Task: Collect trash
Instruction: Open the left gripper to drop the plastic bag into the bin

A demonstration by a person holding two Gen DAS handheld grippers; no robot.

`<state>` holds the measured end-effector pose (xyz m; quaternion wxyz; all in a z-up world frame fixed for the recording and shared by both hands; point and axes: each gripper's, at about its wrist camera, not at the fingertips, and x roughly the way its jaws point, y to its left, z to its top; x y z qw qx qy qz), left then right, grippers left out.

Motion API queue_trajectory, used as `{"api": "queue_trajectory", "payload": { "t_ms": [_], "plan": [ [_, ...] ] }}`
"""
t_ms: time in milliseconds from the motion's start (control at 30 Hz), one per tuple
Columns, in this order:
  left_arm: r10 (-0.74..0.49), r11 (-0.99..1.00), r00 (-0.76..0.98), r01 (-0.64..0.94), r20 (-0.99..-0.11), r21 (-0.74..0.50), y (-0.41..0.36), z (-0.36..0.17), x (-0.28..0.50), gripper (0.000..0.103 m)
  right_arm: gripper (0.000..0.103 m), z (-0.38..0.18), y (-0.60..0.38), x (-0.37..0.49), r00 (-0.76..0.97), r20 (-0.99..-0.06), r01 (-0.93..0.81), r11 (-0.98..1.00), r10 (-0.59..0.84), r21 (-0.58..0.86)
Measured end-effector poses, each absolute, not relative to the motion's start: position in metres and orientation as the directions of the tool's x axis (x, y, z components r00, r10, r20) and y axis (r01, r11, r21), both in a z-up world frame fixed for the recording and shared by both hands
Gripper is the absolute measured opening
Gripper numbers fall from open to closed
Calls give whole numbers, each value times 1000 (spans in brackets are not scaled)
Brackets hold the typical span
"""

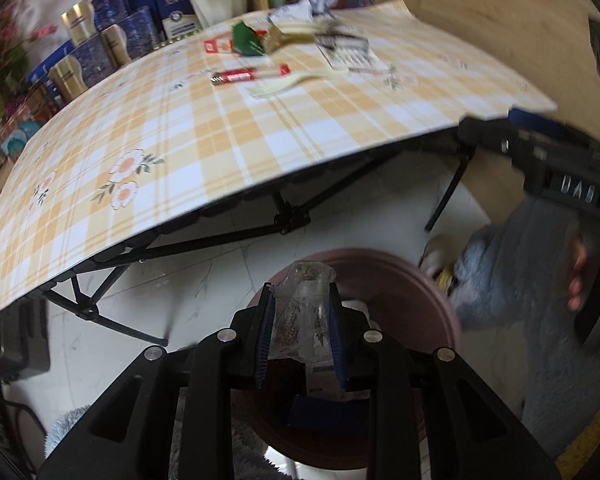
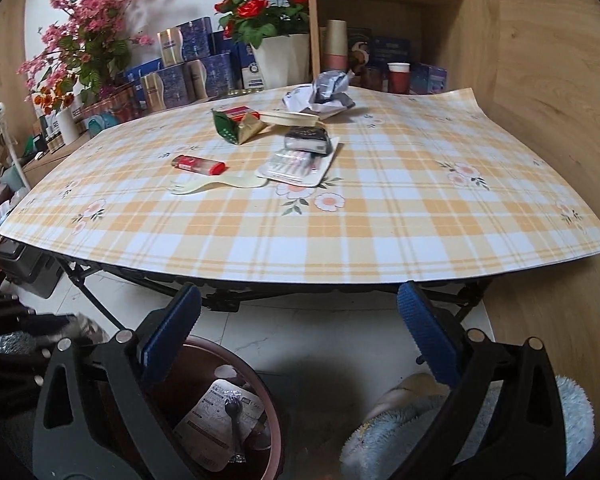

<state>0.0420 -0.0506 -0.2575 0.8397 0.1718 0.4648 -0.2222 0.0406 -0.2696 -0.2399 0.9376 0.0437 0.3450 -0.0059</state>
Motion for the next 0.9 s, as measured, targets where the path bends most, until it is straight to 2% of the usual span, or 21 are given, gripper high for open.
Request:
{"api": "queue_trajectory", "payload": {
  "t_ms": [100, 200, 233, 267, 433, 600, 900],
  "plan": [
    [-187, 829, 456, 549, -870, 109, -56, -264, 41, 26, 97, -241, -273, 41, 759, -651, 52, 995, 15, 83],
    [-175, 822, 447, 557, -878, 120, -59, -269, 42, 32, 97, -242, -274, 41, 755, -655, 59, 995, 10, 83],
    [-171, 821, 446, 557, -879, 123, -59, -269, 42, 43, 97, -242, -274, 41, 754, -656, 60, 995, 10, 84],
    [-168, 821, 447, 556, -879, 126, -59, -270, 42, 57, 97, -243, -275, 41, 753, -658, 62, 994, 10, 86],
    [-157, 831, 455, 540, -876, 131, -57, -270, 44, 82, 97, -244, -276, 41, 750, -662, 69, 994, 7, 89],
    [-161, 864, 481, 491, -862, 112, -48, -263, 48, 85, 97, -245, -275, 41, 746, -666, 70, 994, 6, 88],
    [-206, 949, 580, 315, -788, -16, -5, -235, 58, 90, 97, -244, -270, 43, 743, -669, 72, 995, -9, 67]
  ]
}}
